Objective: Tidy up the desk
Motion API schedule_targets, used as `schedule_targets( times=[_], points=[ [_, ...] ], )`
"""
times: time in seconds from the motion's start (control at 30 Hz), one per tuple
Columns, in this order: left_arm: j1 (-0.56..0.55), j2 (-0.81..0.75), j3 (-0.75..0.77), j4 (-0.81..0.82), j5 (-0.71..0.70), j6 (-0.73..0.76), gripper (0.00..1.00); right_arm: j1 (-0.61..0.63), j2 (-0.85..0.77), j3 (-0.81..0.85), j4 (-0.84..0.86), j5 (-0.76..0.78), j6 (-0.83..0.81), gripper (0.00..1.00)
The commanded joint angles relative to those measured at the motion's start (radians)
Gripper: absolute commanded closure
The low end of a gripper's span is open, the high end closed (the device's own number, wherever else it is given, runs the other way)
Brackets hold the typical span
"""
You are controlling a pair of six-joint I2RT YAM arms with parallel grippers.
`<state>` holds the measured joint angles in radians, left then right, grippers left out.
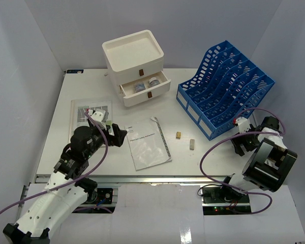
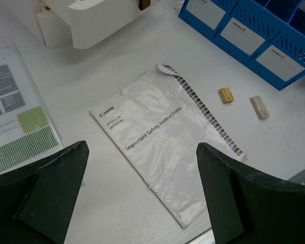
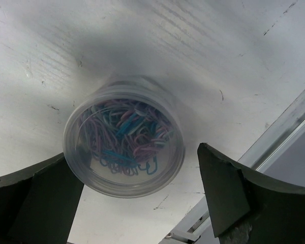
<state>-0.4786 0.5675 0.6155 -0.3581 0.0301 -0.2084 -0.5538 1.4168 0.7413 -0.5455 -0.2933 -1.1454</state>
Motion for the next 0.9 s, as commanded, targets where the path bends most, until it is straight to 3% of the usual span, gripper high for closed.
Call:
schedule_targets(
  times=[0.0, 0.27, 0.5, 0.7, 0.87],
  points=[
    [0.005, -0.014, -0.002, 0.024, 0.066, -0.048, 0.02, 0.015, 0.024, 0.052, 0.01, -0.078, 0.007, 0.1],
    [0.005, -0.014, -0.006, 0.03, 0.085, -0.077, 0.02, 0.038, 0.036, 0.033, 0.06, -0.136, -0.004, 0.03],
    [0.005, 0.007, -0.039, 0.078, 0.141, -0.231, 0.03, 0.038, -0.017, 0.014, 0.038, -0.114, -0.04, 0.43],
    [0.005, 0.088, -0.12, 0.217, 0.283, -0.432, 0.17, 0.038, -0.197, -0.018, -0.08, -0.134, -0.09, 0.53],
    [0.003, 0.173, -0.161, 0.411, 0.419, -0.578, 0.13, 0.04, -0.378, 0.076, -0.352, -0.291, -0.156, 0.69]
  ],
)
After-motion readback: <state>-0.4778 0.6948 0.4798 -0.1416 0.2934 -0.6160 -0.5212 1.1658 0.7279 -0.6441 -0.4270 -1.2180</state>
